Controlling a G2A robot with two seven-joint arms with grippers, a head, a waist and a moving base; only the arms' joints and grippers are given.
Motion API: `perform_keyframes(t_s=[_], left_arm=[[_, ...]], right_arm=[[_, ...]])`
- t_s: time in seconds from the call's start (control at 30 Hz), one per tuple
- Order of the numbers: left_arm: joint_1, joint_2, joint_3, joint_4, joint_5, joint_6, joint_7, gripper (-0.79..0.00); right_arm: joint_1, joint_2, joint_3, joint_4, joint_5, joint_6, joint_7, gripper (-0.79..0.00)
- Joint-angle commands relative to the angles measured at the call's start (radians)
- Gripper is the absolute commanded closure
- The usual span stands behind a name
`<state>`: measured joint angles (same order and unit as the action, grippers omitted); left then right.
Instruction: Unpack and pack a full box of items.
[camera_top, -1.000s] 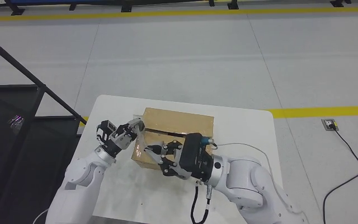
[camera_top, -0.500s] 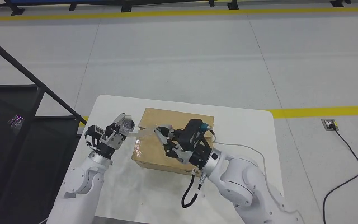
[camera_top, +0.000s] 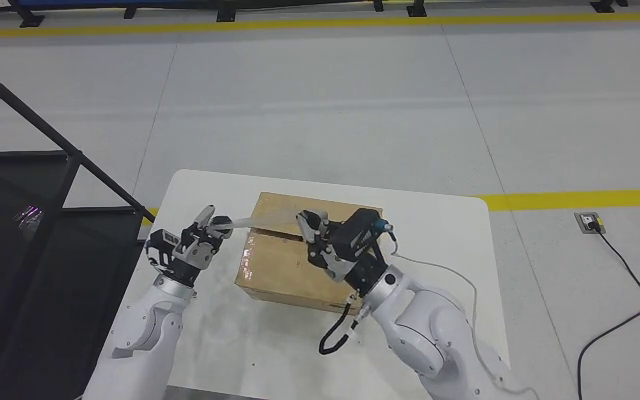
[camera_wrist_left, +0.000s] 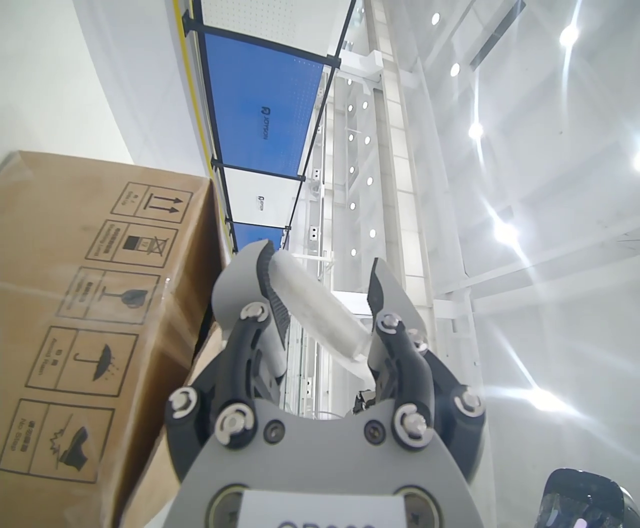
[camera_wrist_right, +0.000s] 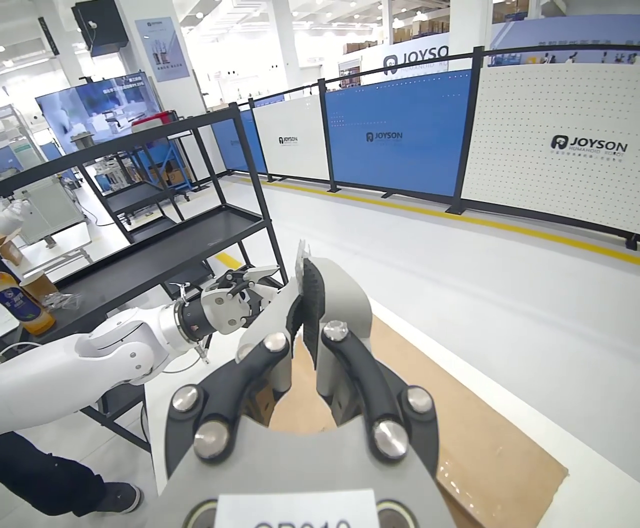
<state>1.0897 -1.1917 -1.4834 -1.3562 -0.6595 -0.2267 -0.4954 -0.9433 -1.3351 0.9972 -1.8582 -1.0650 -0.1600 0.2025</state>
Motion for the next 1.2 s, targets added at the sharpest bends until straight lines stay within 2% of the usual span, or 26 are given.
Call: perform_keyframes(t_s=[0.0,0.37,0.63,0.93,1.0,1.03,1.17], left_arm=[[-0.003,0.000,0.003,0.005,0.006,0.006,-0.004,-0.391],[-0.026,-0.002,0.033,0.034,0.114,0.017,0.014,-0.391],[-0.033,-0.007,0.050,0.024,0.165,-0.002,0.068,-0.511],[-0.040,-0.009,0.039,0.037,0.199,-0.019,0.124,-0.523],[-0.040,-0.009,0.033,0.038,0.204,-0.021,0.126,-0.631],[-0.040,-0.008,0.030,0.038,0.205,-0.021,0.124,-0.736],[-0.043,-0.008,0.021,0.038,0.200,-0.017,0.121,-0.785]], right_arm=[[-0.007,0.000,0.011,0.003,-0.004,0.001,-0.006,0.000],[-0.051,0.002,0.059,0.012,-0.049,0.047,0.002,0.000],[-0.054,-0.005,0.080,0.056,-0.065,0.109,-0.044,0.000],[-0.071,-0.008,0.099,0.090,-0.062,0.113,-0.061,0.000],[-0.092,-0.007,0.111,0.086,-0.061,0.109,-0.070,0.000],[-0.105,-0.006,0.117,0.081,-0.062,0.106,-0.078,0.000],[-0.168,-0.001,0.138,0.056,-0.077,0.104,-0.114,0.000]])
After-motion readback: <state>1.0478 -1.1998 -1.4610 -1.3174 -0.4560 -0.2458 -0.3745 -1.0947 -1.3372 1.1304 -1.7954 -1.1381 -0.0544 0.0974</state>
